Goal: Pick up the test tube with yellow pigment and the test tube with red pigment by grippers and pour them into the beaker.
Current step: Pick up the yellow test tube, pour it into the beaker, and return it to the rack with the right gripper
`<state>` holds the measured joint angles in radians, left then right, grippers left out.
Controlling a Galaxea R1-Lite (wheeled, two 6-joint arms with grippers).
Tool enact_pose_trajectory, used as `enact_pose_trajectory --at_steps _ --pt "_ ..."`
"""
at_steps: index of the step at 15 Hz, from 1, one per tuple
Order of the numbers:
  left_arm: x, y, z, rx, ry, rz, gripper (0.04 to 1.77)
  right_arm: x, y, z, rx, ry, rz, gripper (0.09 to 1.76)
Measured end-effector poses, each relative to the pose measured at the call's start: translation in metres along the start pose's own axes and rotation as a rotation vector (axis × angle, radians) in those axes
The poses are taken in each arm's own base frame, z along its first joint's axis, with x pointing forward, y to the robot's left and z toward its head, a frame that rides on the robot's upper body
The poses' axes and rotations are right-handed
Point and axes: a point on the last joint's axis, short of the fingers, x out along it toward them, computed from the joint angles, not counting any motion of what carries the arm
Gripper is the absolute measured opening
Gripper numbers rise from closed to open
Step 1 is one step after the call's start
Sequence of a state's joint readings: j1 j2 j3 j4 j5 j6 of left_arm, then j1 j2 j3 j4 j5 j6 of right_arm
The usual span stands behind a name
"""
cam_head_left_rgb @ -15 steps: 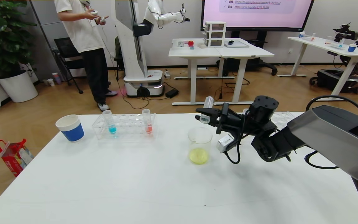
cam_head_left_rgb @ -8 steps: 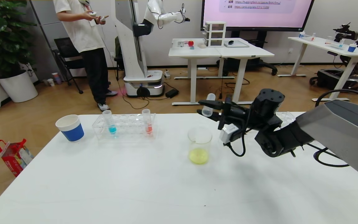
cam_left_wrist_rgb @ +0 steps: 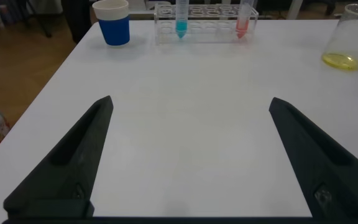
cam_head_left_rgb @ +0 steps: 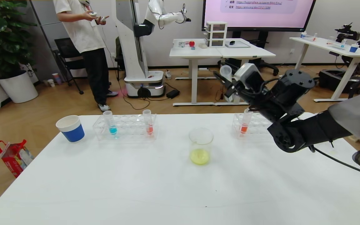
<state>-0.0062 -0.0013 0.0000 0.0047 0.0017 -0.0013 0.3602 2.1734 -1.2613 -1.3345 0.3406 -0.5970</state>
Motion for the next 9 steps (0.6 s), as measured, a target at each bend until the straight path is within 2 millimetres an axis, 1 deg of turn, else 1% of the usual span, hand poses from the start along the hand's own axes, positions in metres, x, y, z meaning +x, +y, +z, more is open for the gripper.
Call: enact_pose_trajectory --at_steps 2,4,6,7,9 --pt "0.000 0.000 0.000 0.000 0.000 0.000 1.75 -0.005 0.004 0.011 0.147 0.113 -0.144 0.51" --pt "0.000 0.000 0.000 0.000 0.000 0.000 1.75 -0.013 0.011 0.015 0.284 0.241 -0.233 0.51" --pt "0.000 0.000 0.000 0.000 0.000 0.000 1.75 -0.021 0.013 0.021 0.428 0.340 -0.263 0.51" --pt "0.000 0.000 0.000 0.000 0.000 0.000 1.75 -0.024 0.012 0.023 0.456 0.365 -0.269 0.51" --pt "0.000 0.000 0.000 0.000 0.000 0.000 1.75 -0.035 0.002 0.027 0.501 0.452 -0.262 0.51"
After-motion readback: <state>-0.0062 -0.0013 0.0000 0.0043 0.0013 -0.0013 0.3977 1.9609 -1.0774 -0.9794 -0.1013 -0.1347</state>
